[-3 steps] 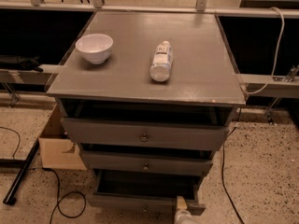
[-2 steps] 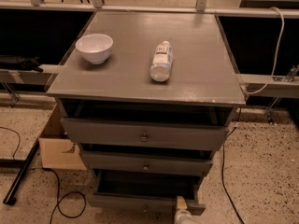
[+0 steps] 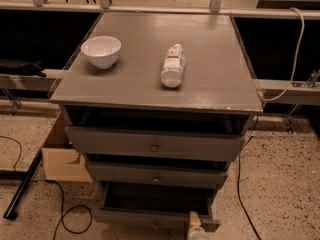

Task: Open bottom drawer

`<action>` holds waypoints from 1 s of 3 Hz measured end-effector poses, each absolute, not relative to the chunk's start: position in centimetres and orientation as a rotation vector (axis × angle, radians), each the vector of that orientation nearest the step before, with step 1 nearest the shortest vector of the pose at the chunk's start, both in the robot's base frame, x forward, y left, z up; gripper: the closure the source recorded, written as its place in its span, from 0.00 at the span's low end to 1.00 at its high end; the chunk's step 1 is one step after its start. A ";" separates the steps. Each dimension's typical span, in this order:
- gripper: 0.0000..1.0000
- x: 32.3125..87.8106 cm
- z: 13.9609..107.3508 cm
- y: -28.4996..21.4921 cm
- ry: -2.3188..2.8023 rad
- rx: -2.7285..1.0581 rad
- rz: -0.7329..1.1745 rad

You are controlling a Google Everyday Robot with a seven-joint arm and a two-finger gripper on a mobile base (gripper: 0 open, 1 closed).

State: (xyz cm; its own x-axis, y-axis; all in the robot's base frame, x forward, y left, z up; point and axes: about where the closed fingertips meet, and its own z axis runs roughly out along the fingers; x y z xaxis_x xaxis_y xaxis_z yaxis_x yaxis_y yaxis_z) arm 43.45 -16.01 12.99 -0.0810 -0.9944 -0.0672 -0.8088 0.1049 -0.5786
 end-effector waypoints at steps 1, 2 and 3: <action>1.00 42.9 13.1 -16.0 1.951 -1.753 -0.550; 1.00 42.4 12.7 -15.9 1.947 -1.764 -0.551; 1.00 41.7 12.4 -16.0 1.949 -1.773 -0.549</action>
Offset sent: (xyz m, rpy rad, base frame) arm -0.2808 -0.0546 -0.0883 0.0978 0.0931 -0.1530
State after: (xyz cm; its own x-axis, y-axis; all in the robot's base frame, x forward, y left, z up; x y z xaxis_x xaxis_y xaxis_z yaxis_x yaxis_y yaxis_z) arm 41.74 -16.04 12.41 -0.0758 -0.9953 -0.0598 -0.8180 0.0964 -0.5671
